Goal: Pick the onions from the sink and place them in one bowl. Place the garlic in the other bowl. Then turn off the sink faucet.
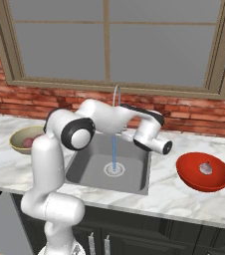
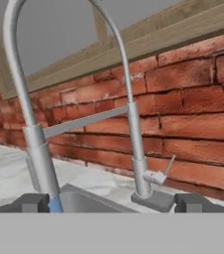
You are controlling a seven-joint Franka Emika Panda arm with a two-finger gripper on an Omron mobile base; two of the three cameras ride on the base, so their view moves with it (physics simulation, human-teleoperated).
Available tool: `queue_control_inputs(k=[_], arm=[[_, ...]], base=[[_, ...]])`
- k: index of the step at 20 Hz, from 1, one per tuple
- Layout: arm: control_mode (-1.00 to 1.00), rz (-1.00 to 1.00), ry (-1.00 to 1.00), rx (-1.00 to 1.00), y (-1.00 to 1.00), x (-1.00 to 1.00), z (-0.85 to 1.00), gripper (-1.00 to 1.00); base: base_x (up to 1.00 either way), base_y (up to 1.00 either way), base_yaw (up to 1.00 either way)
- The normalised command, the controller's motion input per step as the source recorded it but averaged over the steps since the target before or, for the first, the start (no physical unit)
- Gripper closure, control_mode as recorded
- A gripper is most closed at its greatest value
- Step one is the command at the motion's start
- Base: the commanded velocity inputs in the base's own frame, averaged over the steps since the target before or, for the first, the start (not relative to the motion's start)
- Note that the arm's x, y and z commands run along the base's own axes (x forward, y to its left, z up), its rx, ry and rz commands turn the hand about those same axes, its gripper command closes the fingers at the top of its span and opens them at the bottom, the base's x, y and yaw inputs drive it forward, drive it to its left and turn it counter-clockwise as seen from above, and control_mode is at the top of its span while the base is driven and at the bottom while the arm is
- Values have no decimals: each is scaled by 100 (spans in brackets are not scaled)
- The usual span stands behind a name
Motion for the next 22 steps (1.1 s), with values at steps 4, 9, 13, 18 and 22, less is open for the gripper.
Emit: queue_control_inputs(k=[4, 9, 13, 18, 22], arm=[[-100, 0, 0, 12, 0, 34, 4, -100], [-100, -1, -2, 9, 3, 25, 1, -100], [-100, -4, -8, 3, 10, 5, 0, -100], [-100, -4, -2, 0, 13, 0, 14, -100], [-100, -4, 0, -3, 10, 0, 32, -100]], base=[[0, 0, 0], [0, 0, 0], [0, 0, 0], [0, 0, 0], [0, 0, 0]])
